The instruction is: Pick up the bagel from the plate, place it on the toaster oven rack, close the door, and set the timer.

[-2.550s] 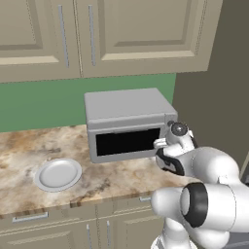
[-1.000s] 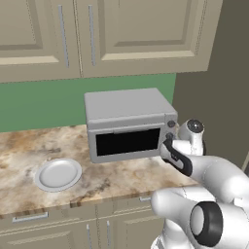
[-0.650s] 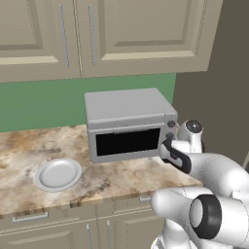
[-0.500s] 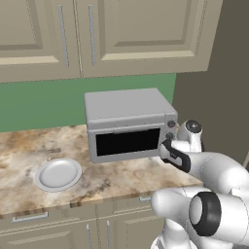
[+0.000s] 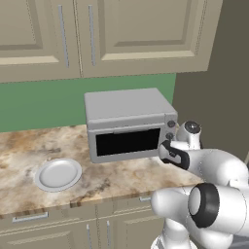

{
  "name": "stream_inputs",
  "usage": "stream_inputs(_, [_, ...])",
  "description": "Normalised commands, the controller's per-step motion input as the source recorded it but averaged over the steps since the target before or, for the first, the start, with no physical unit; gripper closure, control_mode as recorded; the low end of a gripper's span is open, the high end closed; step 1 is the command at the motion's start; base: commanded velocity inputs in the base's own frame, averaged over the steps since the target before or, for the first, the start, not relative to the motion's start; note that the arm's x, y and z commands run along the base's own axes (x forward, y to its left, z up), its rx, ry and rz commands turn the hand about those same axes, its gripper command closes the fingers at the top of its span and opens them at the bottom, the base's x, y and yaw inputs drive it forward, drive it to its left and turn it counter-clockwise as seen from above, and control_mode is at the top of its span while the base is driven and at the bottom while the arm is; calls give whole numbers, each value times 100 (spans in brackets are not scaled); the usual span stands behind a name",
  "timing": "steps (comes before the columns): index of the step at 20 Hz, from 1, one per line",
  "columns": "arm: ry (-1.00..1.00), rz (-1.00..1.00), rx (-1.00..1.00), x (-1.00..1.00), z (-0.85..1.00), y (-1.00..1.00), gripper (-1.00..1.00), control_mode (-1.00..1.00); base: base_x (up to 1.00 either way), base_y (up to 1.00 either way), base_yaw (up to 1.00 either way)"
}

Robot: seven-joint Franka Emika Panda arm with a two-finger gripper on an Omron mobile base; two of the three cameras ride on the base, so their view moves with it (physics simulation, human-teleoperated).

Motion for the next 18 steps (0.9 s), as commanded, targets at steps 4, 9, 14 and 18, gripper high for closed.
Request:
stream_inputs(4, [0,0,0,0,-9,0,-100,-100,0,0,0])
stream_inputs(9, [-2,0,0,0,-2,0,-100,-100,0,0,0])
stream_inputs(14, [-14,0,0,-3,15,0,-100,-100,0,0,0])
stream_inputs(18, [-16,0,0,-3,29,0,-100,-100,0,0,0])
